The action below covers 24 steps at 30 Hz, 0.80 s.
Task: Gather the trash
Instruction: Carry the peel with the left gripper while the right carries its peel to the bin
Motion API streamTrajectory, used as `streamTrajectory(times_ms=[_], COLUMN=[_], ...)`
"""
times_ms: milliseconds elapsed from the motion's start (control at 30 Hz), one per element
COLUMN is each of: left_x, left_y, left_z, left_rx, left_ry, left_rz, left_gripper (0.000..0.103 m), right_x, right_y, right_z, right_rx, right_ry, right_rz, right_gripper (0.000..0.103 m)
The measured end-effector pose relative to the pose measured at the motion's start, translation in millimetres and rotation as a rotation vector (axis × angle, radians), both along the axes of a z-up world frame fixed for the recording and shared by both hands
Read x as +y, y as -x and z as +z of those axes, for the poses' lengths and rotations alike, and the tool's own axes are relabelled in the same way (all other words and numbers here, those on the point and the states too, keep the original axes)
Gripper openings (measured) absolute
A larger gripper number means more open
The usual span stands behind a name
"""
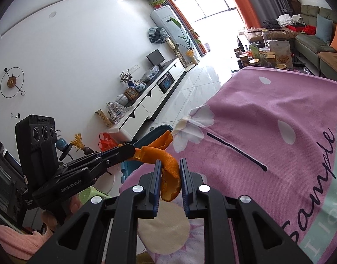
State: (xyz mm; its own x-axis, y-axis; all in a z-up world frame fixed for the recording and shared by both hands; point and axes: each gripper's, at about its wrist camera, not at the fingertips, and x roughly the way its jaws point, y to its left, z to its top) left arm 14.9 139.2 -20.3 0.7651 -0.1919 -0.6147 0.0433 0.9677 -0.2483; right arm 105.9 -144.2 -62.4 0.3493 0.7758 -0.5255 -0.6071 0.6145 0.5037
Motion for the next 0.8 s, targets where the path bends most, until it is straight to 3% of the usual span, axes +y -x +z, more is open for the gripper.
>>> streamTrajectory(times_ms=[800], left_x=[49], left_y=[9], left_z=[-3], left_rx=[0.002], left_ry=[0.012], left_rz=[0.128], left_gripper=[0.014], right_x=[60], right_y=[-11], right_z=[0], right_rx=[0.006], right_ry=[0.032], right_rz=[0.107], right_gripper=[0.015])
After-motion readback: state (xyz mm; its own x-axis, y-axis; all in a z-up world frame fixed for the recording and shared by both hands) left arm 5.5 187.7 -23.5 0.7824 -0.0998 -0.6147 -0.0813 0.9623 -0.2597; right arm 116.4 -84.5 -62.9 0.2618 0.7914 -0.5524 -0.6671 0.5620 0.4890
